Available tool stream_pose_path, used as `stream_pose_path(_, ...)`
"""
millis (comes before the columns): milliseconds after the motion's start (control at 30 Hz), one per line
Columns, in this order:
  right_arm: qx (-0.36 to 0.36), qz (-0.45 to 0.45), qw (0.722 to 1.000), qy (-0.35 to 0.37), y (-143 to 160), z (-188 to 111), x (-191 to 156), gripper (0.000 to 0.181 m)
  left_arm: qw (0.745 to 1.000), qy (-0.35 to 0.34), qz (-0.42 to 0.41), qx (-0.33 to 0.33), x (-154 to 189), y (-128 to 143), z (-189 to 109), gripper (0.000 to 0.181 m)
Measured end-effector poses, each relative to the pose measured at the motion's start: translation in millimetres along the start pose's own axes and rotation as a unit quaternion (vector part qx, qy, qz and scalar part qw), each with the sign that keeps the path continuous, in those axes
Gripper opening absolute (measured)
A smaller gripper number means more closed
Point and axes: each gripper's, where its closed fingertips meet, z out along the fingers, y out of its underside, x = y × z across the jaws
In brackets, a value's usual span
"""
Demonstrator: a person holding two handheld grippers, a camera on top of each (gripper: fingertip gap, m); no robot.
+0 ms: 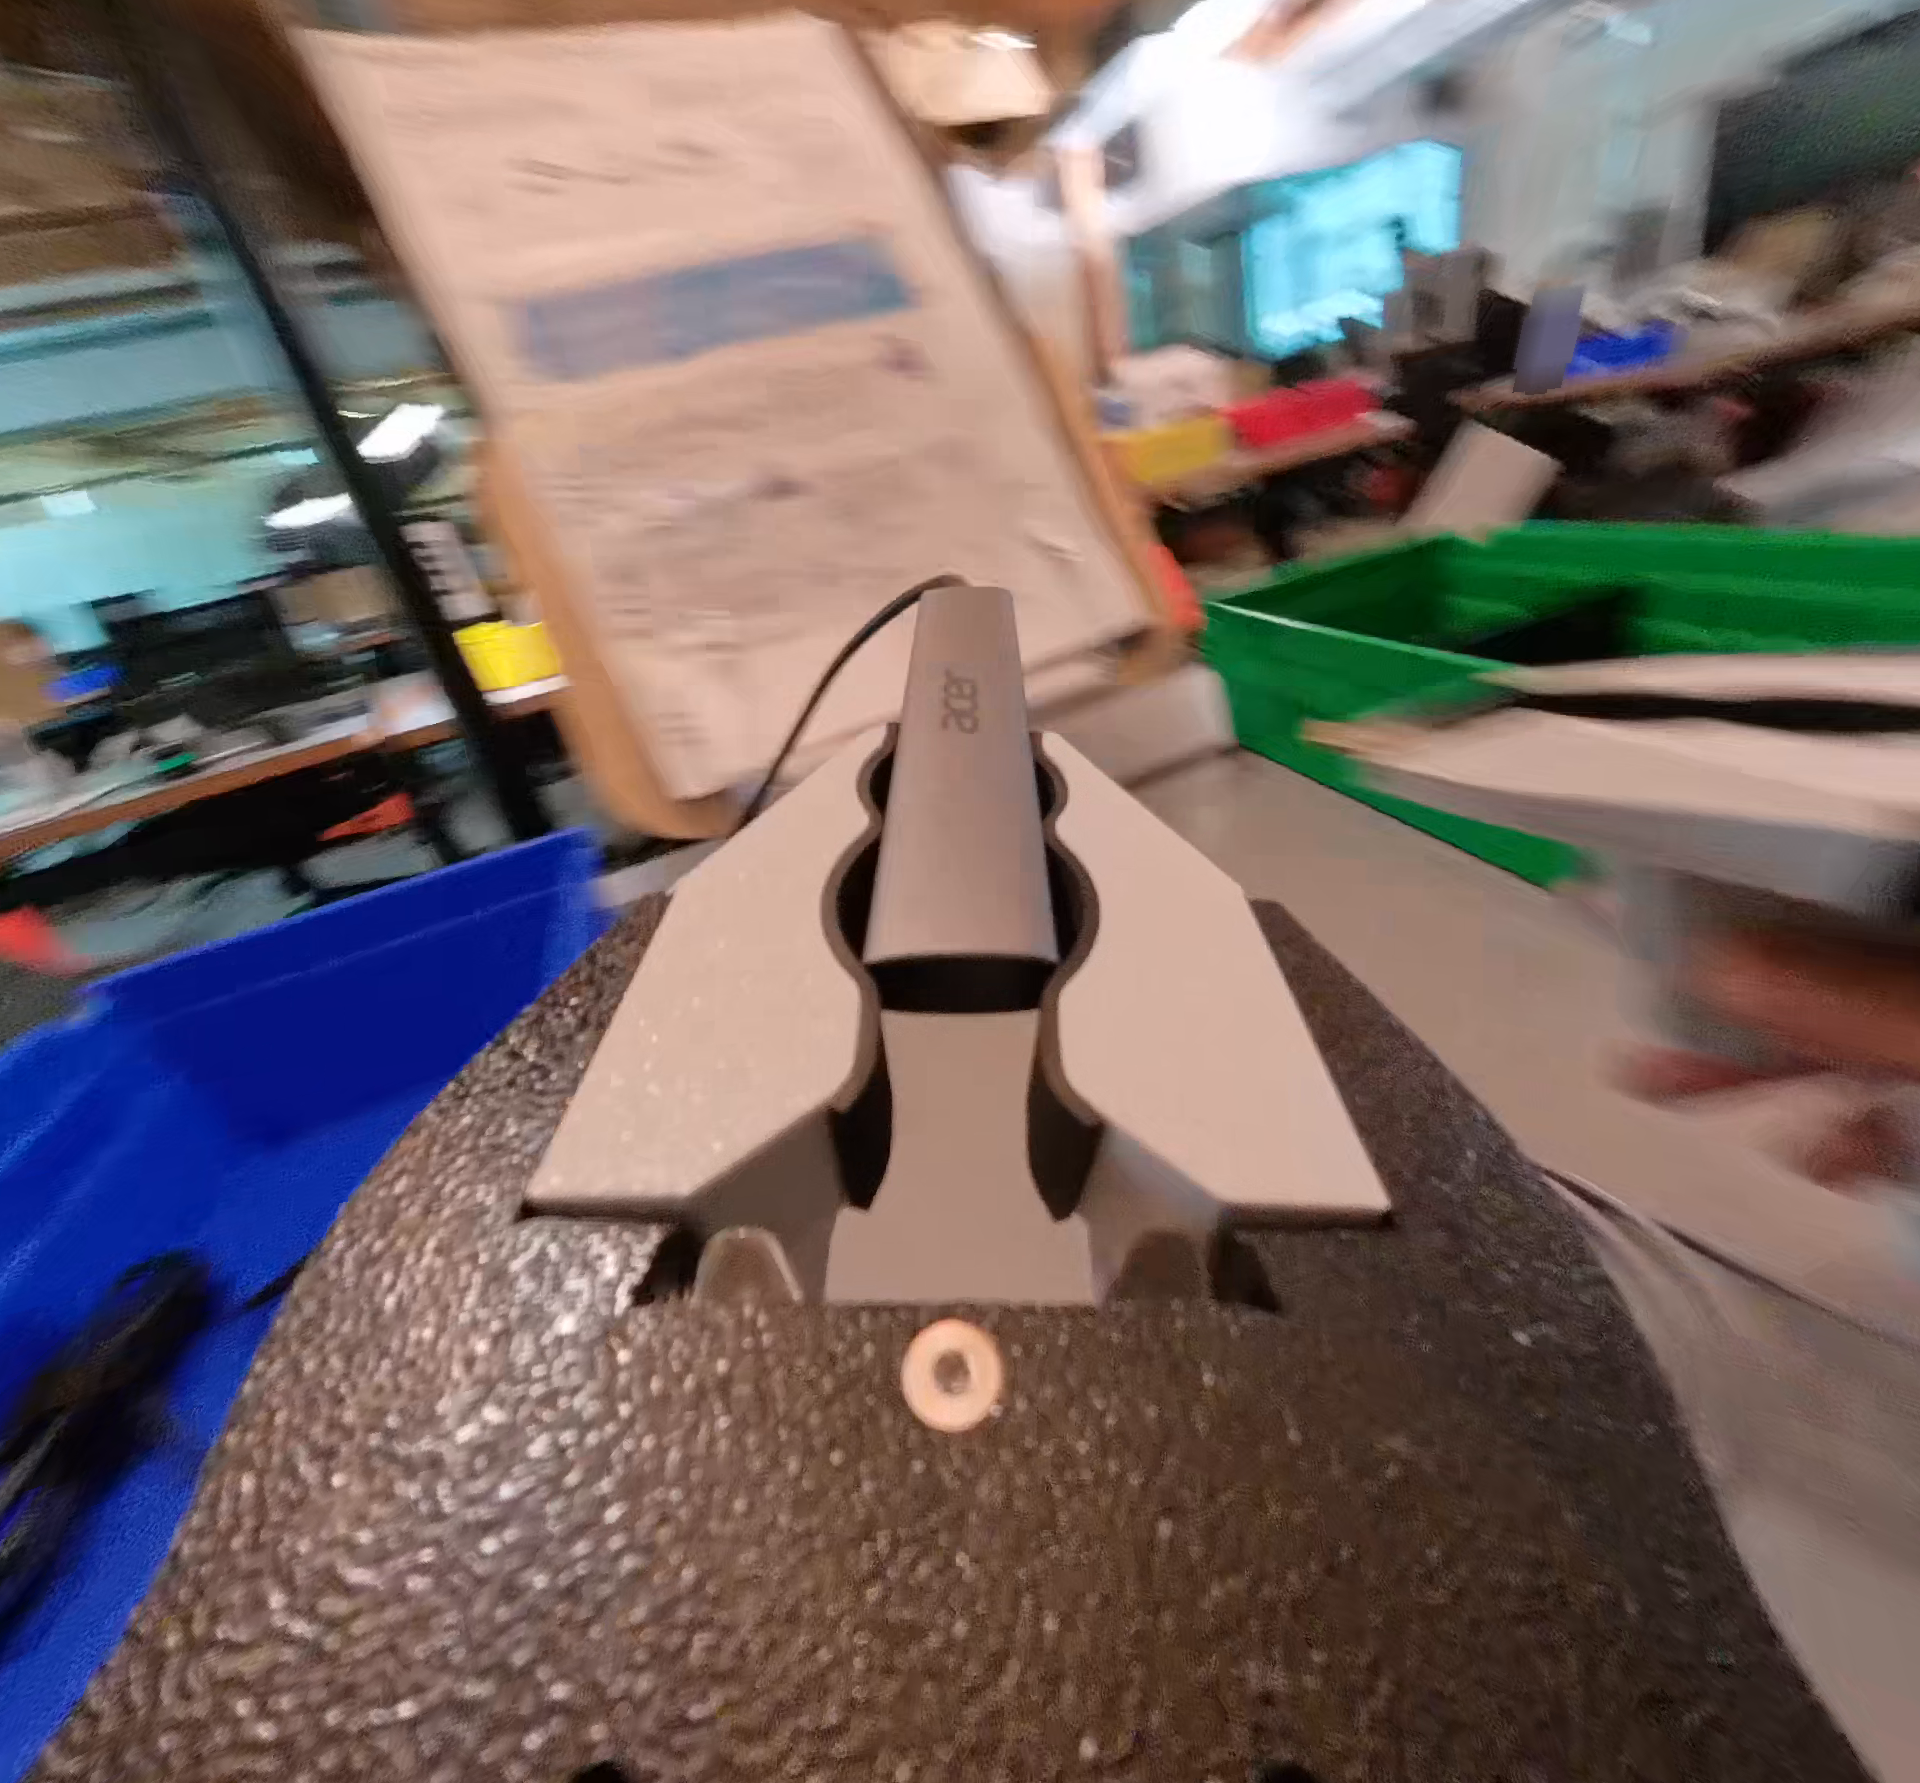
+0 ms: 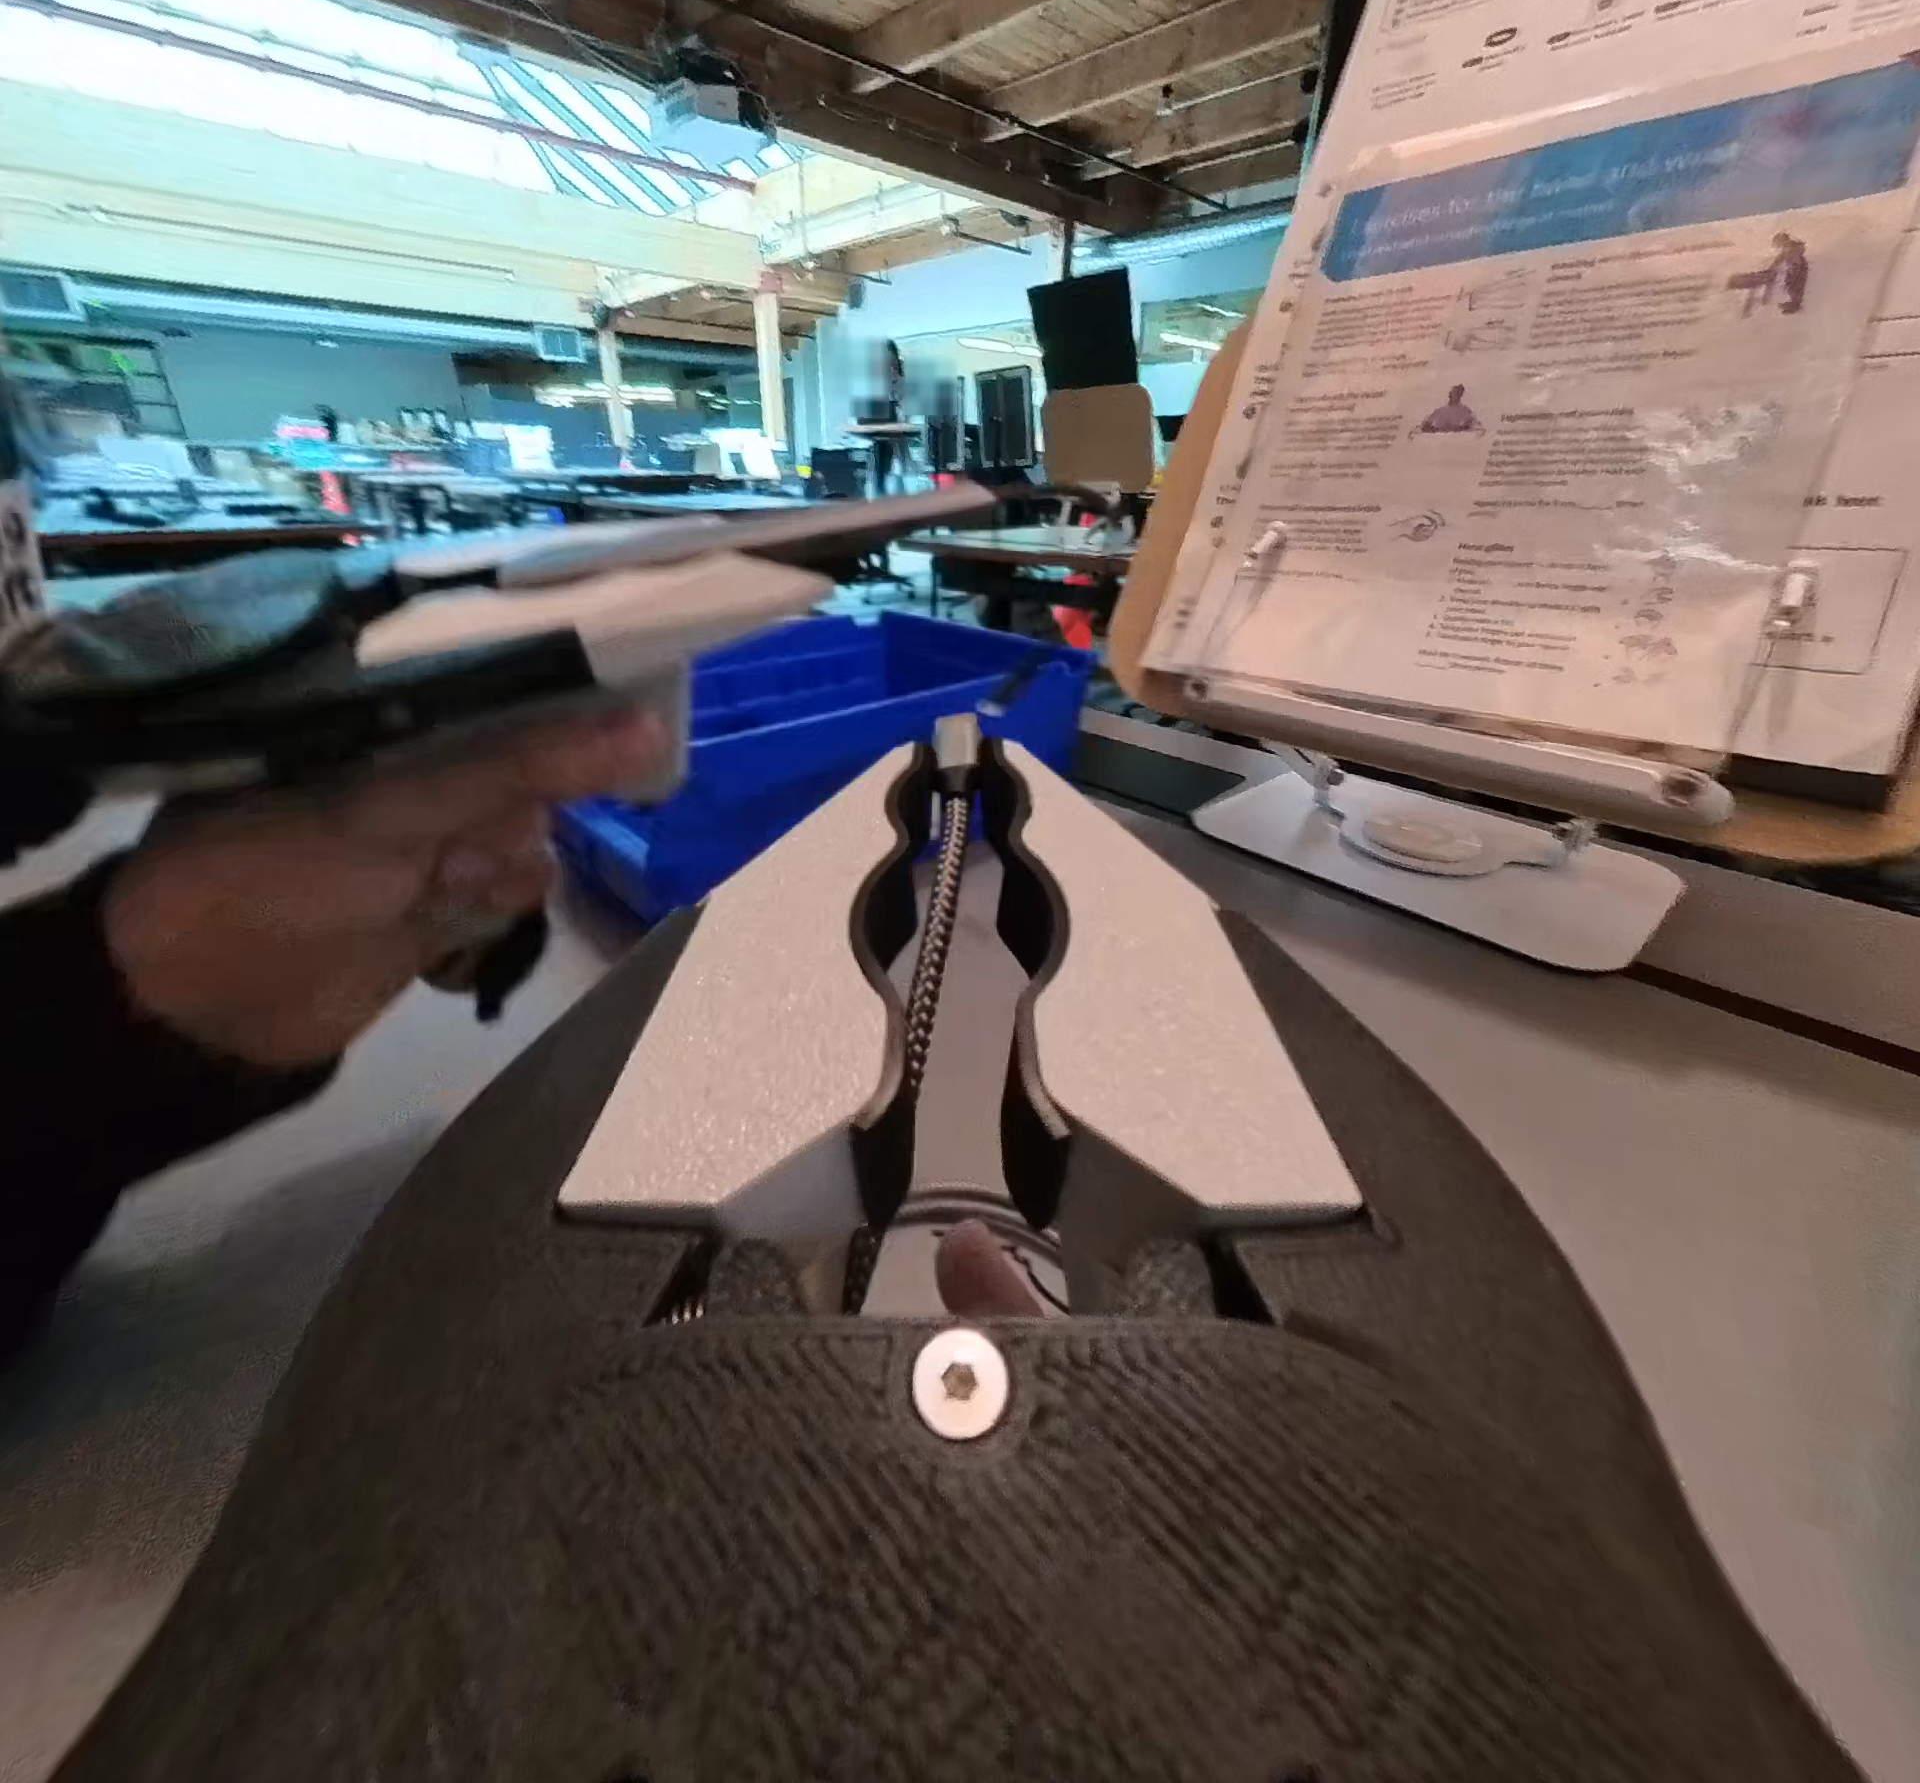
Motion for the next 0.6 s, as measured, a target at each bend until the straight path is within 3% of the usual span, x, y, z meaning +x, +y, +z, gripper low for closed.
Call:
stream_pose_path(33,0.002,0.012,1.0,0.018,1,-10,10,0.008,0.999,-0.03,-0.041,0.006,-32,-5,-4,0.021)
stream_pose_path(100,0.011,0.071,0.997,0.008,3,-23,20,0.008,0.996,-0.011,-0.077,0.035,-50,-21,-13,0.02)
stream_pose_path(200,0.026,0.064,0.997,-0.026,-8,-28,21,0.008,0.999,0.021,-0.003,0.045,-12,-23,-10,0.021)
stream_pose_path(300,0.006,-0.043,0.999,-0.018,-31,-34,26,0.008,0.998,0.049,0.003,0.042,10,-13,-4,0.021)
stream_pose_path(600,-0.039,-0.173,0.984,-0.003,-156,-51,86,0.008,0.998,0.056,0.006,0.017,7,0,-1,0.021)
